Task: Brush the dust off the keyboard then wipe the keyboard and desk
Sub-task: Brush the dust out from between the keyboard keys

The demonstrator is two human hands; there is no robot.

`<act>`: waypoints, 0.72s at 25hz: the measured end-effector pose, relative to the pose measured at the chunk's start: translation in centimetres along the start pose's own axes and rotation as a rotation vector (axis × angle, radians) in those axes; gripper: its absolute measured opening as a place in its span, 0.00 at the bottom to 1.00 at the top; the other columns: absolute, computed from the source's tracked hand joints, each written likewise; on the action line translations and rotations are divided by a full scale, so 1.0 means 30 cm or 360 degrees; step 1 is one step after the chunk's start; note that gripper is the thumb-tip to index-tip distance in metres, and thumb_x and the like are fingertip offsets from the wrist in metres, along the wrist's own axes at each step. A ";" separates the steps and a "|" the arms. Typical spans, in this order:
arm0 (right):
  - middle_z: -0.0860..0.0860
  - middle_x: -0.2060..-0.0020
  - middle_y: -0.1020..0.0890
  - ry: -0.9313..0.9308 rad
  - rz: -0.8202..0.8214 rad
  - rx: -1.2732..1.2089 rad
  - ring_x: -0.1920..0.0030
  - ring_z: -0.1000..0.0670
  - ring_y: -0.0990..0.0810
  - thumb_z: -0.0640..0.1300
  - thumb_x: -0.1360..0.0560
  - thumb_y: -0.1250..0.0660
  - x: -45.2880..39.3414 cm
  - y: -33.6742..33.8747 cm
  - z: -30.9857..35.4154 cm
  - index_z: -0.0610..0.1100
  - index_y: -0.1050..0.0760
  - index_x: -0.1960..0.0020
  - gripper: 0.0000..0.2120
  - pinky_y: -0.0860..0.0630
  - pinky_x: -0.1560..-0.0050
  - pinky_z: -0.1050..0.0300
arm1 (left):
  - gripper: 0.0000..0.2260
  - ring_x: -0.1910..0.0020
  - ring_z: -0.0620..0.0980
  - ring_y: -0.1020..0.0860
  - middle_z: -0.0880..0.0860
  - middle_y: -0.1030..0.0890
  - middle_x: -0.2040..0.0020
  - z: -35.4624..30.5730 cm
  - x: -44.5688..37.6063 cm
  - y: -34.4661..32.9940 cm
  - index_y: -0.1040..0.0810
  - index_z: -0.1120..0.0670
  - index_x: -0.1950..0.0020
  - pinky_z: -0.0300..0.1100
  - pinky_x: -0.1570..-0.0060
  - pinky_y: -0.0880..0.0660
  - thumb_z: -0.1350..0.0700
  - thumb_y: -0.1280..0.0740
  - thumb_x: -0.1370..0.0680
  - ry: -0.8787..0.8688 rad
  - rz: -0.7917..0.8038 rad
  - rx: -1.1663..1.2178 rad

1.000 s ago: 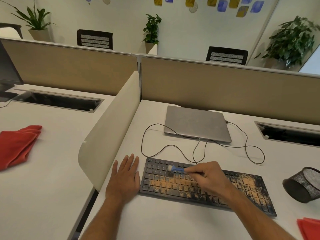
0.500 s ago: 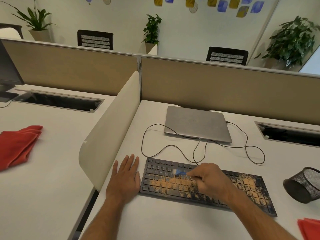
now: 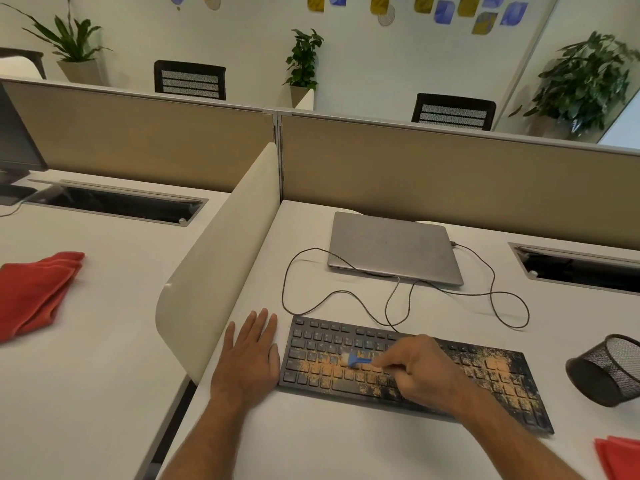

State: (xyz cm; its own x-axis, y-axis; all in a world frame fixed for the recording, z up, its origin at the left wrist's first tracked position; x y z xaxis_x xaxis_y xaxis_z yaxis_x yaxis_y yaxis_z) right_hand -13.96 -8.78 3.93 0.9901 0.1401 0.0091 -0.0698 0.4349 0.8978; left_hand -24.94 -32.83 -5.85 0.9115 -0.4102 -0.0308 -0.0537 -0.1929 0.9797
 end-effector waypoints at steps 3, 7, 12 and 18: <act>0.55 0.58 0.15 -0.0109 -0.0200 -0.0203 0.61 0.58 0.19 0.37 0.28 0.32 -0.004 0.050 -0.022 0.49 0.17 0.48 0.12 0.20 0.60 0.62 | 0.34 0.20 0.45 0.59 0.46 0.55 0.18 0.001 0.001 0.000 0.53 0.49 0.18 0.51 0.22 0.65 0.43 0.67 0.24 -0.0003 0.0000 0.0002; 0.56 0.56 0.15 -0.0028 -0.0064 0.0018 0.58 0.56 0.21 0.40 0.26 0.35 -0.008 0.019 -0.007 0.50 0.18 0.45 0.13 0.21 0.57 0.59 | 0.34 0.20 0.45 0.60 0.46 0.56 0.18 -0.001 0.000 0.000 0.54 0.49 0.18 0.50 0.23 0.66 0.43 0.67 0.25 -0.0006 0.0006 -0.0004; 0.55 0.57 0.15 -0.0108 -0.0193 -0.0210 0.59 0.58 0.19 0.37 0.27 0.32 -0.006 0.054 -0.026 0.49 0.17 0.47 0.12 0.20 0.58 0.63 | 0.33 0.20 0.46 0.58 0.47 0.52 0.18 0.002 -0.001 -0.003 0.51 0.50 0.18 0.51 0.23 0.65 0.43 0.65 0.23 -0.0009 -0.0025 0.0025; 0.55 0.55 0.16 0.0093 -0.0021 0.0158 0.54 0.53 0.23 0.42 0.26 0.39 -0.021 0.001 0.028 0.50 0.20 0.42 0.16 0.24 0.53 0.55 | 0.35 0.20 0.45 0.60 0.46 0.56 0.18 -0.003 0.001 0.004 0.54 0.49 0.18 0.52 0.22 0.65 0.43 0.67 0.25 -0.0011 -0.0007 0.0003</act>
State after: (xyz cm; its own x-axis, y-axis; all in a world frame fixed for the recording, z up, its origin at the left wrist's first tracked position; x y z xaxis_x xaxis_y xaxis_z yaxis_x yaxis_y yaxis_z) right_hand -14.49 -9.60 4.33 0.9819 0.1877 -0.0257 -0.0418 0.3468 0.9370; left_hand -24.89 -32.77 -5.72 0.9088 -0.4156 -0.0363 -0.0508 -0.1966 0.9792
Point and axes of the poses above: each hand's wrist, its own x-axis away from the middle knuckle, its own y-axis out of the back of the hand, z = x × y, the point moved 8 cm from there along -x, towards the middle knuckle
